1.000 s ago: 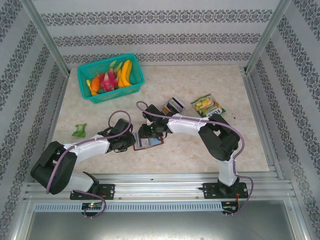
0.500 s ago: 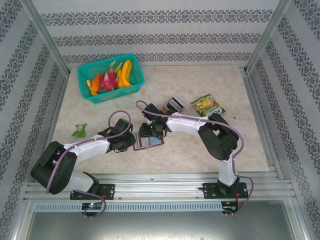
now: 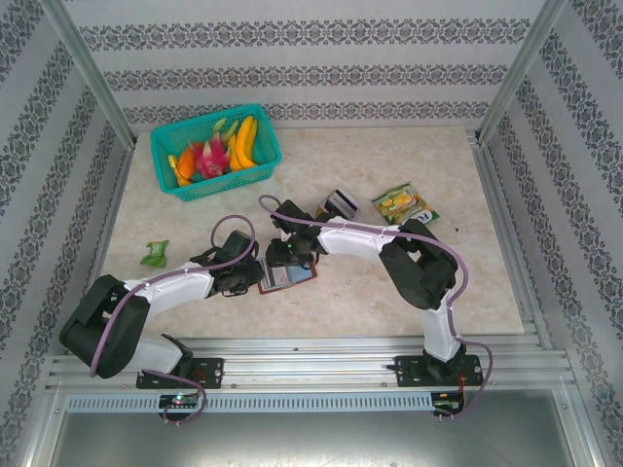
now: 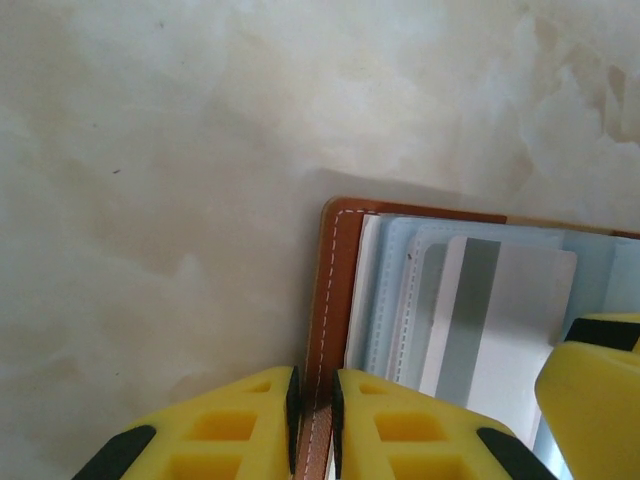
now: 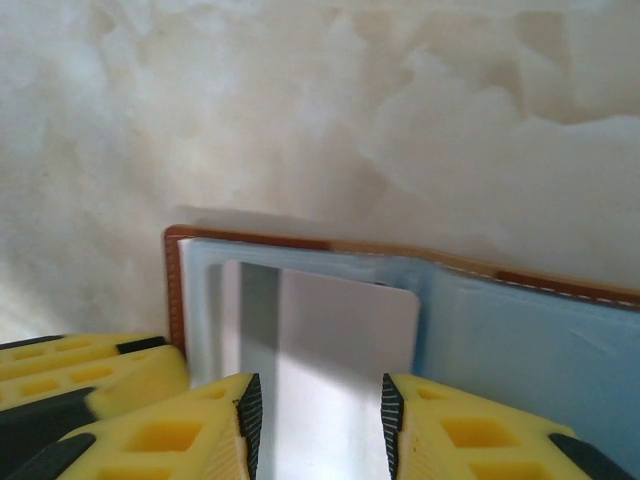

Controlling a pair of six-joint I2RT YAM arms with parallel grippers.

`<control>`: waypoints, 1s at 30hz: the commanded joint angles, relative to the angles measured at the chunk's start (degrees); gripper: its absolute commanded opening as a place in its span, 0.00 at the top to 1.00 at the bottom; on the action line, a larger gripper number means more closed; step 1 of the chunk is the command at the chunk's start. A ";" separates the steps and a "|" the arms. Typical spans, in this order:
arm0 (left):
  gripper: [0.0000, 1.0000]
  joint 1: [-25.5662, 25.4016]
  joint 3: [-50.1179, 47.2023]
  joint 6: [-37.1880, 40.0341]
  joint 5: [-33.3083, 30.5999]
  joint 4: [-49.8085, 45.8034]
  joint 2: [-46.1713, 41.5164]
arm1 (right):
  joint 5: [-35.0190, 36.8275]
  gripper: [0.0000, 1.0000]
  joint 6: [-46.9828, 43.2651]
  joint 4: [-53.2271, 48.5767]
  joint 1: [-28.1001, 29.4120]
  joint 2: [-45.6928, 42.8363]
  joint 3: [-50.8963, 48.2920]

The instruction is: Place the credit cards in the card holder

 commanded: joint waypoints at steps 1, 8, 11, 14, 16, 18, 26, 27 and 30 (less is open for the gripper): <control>0.80 0.24 -0.33 1.36 0.42 1.53 0.32 | -2.44 0.62 0.04 0.77 0.73 0.51 1.24; 0.81 0.21 -0.28 1.36 0.30 1.26 0.19 | 1.08 0.62 -0.73 -1.96 0.66 0.16 1.59; 0.80 0.14 -0.45 1.45 0.18 1.09 -0.01 | 2.39 0.61 -1.97 -3.34 0.16 -0.98 1.39; 0.81 0.22 -0.52 1.39 0.04 1.10 0.07 | 3.13 0.61 -2.47 -3.24 0.29 -1.55 1.03; 0.81 0.27 -0.54 1.34 0.09 1.17 0.07 | 3.53 0.60 -2.61 -3.52 0.31 -1.45 1.00; 0.81 0.23 -0.56 1.23 0.04 1.15 0.12 | 4.06 0.60 -2.50 -4.28 0.38 -0.94 1.21; 0.81 0.24 -0.45 1.37 0.01 1.06 0.08 | 4.95 0.59 -2.32 -5.48 0.61 0.78 2.00; 0.81 0.22 -0.39 1.40 0.00 1.10 0.13 | 4.62 0.59 -2.22 -5.54 0.62 1.09 2.21; 0.81 0.27 -0.36 1.39 0.08 1.10 0.30 | 4.07 0.59 -1.96 -5.37 0.90 1.64 2.38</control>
